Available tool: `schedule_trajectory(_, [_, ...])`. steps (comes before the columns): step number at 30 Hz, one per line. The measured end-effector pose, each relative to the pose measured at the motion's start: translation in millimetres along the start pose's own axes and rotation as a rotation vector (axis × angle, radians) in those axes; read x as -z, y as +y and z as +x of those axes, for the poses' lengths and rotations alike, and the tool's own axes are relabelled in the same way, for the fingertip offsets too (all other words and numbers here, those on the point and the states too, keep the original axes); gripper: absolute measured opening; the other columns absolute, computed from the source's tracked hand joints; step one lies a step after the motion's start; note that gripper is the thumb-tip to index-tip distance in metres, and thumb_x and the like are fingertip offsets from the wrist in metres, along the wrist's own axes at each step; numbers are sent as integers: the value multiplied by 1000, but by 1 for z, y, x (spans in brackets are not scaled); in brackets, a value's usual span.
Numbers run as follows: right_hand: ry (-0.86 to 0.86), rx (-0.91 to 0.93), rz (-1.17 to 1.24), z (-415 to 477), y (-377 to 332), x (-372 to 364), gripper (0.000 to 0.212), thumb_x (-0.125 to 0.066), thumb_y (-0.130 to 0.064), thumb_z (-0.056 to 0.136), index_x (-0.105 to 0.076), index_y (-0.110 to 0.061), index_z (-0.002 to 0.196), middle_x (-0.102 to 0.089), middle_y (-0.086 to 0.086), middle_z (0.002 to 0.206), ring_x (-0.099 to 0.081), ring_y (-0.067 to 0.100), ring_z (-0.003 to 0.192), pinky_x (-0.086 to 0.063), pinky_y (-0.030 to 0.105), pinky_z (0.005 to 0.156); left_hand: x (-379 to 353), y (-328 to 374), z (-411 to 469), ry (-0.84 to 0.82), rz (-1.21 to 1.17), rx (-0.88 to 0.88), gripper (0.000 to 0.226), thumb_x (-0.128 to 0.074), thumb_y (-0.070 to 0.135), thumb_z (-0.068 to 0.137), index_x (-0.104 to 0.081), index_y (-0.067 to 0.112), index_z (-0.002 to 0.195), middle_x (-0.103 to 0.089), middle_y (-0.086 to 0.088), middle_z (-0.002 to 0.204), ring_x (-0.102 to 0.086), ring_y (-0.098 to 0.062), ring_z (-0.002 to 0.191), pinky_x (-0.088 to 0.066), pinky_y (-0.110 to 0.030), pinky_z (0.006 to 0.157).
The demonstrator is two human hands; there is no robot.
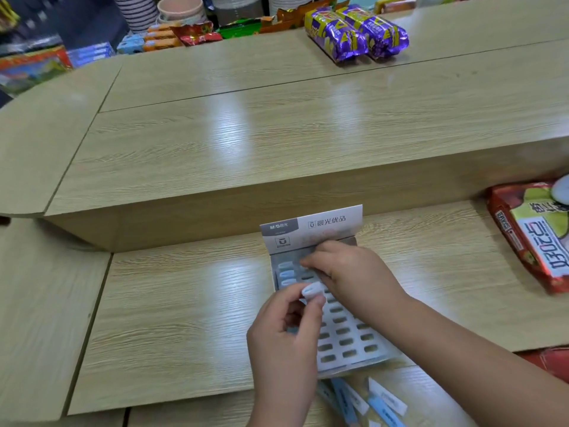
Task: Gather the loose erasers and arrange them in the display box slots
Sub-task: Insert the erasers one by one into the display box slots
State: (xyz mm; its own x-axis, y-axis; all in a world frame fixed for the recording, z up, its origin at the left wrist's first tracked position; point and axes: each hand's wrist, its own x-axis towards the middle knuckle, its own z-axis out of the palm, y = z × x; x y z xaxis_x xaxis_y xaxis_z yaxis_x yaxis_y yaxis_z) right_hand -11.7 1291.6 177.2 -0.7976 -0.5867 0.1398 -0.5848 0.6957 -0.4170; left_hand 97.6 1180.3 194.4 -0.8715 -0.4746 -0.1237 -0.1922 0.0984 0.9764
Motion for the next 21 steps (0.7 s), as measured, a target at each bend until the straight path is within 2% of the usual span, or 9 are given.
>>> schedule_trajectory(3, [10,1,-50,1,0,12,35,-63,-17,80,-71,-31,110,-68,-8,100,-66,21,90,-54,35,64,3,2,3,-5,0,31,19,-77,22,84,-74,41,88,-73,5,82,-70,-12,77,-59,-36,70])
schedule_trajectory(6, [74,-44,200,-12,-7,37,30,-47,-40,93,-68,-35,114,-66,-22,105,-61,-1,96,-51,21,77,4,4,10,-21,51,-24,21,-77,24,84,-72,44,87,-70,9,77,-66,-8,70,-53,-25,64])
schedule_trajectory(8, [-32,-22,358,-19,-14,51,26,-52,-47,93,-67,-38,112,-63,-26,103,-60,-4,94,-48,14,76,2,6,14,-46,95,-87,19,-75,26,85,-72,45,85,-65,10,71,-58,-5,62,-47,-19,57])
schedule_trajectory(11, [-54,43,365,-19,-12,51,14,-65,-37,89,-68,-36,103,-62,-22,97,-62,2,88,-50,20,72,0,5,18,-64,152,-146,11,-74,29,84,-74,40,84,-55,11,65,-49,-5,58,-39,-16,54])
schedule_trajectory(13, [27,39,345,-14,-6,46,10,-68,-31,89,-70,-31,99,-63,-17,91,-62,5,84,-52,26,70,1,1,19,-62,242,-199,19,-76,28,83,-72,42,96,-58,19,77,-56,-3,71,-43,-13,62])
schedule_trajectory(14, [61,30,320,-12,-4,43,9,-69,-29,88,-70,-28,97,-64,-15,89,-62,5,82,-52,29,69,3,-1,19,-37,320,-254,27,-76,27,83,-70,39,106,-61,22,93,-59,-1,86,-46,-12,72])
schedule_trajectory(17, [99,2,208,-5,0,34,12,-72,-27,86,-69,-27,98,-65,-14,89,-60,5,80,-53,32,71,10,-13,17,67,474,-364,38,-74,24,84,-66,32,120,-51,19,132,-42,-1,125,-37,-9,97])
schedule_trajectory(19, [69,-21,173,-2,0,26,13,-71,-27,86,-66,-29,98,-64,-15,89,-59,5,80,-51,30,71,14,-19,18,29,526,-304,43,-72,27,86,-63,35,127,-40,20,144,-30,0,133,-31,-16,103])
schedule_trajectory(21, [57,-29,171,-1,0,20,14,-69,-26,86,-62,-31,96,-61,-17,87,-56,5,77,-48,28,68,16,-22,19,-100,558,-180,47,-68,36,89,-56,39,135,-28,25,152,-18,2,139,-32,-27,111])
